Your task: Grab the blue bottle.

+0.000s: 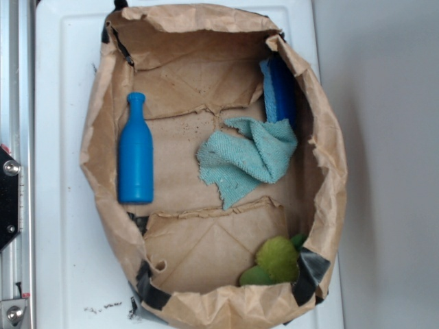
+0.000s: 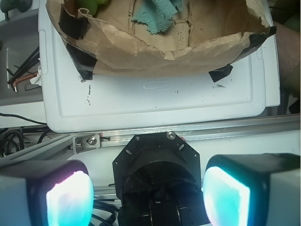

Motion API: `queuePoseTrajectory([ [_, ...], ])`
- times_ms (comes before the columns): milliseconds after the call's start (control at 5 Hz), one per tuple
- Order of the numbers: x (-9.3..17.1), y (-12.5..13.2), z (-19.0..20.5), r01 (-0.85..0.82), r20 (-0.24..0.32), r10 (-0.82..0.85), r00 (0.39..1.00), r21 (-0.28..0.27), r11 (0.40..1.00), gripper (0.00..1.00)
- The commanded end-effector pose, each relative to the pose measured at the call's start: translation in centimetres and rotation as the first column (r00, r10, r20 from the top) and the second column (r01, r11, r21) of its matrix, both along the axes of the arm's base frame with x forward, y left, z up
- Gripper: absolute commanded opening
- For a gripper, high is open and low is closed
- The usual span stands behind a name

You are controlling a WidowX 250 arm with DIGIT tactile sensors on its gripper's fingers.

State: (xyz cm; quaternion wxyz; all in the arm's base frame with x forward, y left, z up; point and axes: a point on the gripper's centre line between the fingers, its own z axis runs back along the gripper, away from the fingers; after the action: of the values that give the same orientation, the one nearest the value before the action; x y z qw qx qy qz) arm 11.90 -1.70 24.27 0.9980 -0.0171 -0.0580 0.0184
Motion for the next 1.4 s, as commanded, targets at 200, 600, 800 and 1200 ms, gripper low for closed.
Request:
queuePoseTrajectory([
  [200, 5.0, -2.5, -3.0, -0.188, 0.004, 0.188, 0.982, 0.037, 0.981, 1.0],
  [600, 13.4, -1.1, -4.2, -0.391, 0.069, 0.391, 0.918, -0.017, 0.92, 1.0],
  [800, 15.9, 0.2, -6.5, -0.604, 0.106, 0.606, 0.788, -0.058, 0.795, 1.0],
  [1200, 14.0, 1.9, -11.8, -0.911, 0.167, 0.899, 0.405, -0.01, 0.412, 1.0],
])
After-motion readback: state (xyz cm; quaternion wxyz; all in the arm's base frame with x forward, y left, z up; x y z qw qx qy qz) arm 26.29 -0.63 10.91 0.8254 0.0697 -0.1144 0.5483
